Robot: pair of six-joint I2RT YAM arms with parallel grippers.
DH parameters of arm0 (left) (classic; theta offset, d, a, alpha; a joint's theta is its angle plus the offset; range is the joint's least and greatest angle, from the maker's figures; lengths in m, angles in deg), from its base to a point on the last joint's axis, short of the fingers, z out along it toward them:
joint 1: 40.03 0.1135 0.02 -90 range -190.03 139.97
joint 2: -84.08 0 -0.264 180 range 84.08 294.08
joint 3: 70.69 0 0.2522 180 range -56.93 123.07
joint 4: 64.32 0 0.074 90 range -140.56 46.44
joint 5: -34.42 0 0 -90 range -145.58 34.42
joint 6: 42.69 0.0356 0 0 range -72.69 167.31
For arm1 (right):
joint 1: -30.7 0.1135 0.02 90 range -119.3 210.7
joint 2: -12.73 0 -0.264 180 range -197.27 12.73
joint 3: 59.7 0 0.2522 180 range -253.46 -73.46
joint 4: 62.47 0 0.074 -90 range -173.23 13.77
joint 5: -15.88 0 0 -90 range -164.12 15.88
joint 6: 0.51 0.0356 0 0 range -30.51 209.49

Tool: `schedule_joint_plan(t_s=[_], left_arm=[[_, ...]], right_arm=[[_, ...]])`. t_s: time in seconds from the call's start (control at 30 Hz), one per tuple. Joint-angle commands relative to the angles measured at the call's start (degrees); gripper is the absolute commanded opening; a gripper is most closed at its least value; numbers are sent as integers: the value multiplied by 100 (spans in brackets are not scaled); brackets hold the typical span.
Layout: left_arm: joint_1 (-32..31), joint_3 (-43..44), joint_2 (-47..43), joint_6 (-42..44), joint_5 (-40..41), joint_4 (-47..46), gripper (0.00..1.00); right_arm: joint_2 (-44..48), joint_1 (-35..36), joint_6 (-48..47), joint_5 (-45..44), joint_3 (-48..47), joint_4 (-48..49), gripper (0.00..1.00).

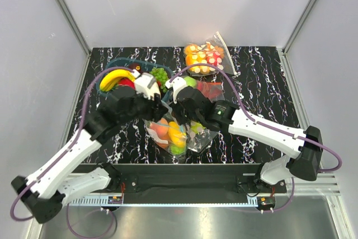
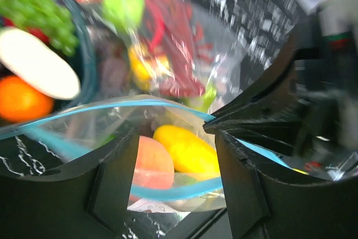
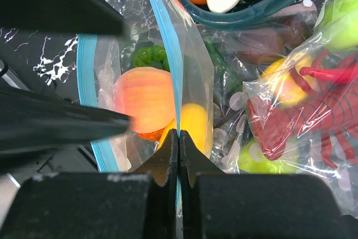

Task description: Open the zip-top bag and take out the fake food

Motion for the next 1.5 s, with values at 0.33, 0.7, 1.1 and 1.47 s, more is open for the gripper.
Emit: schedule_joint_plan(t_s=[0.33,0.7,1.1,1.47], left_arm=[[-471,-137,778,83,1221,684,59],[-1016,-691,841,-506,1565,817,66],[-1280,-718,1245,-796,2188,1088,83],[-1438,-718,1115,-796,2155,1081,37]], right_arm=[[335,20,83,-258,206,280,0],[396,29,153,-231,417,447,0],[546,20,188,-179,585,570,0],[511,20,188,-266,549,535,0]])
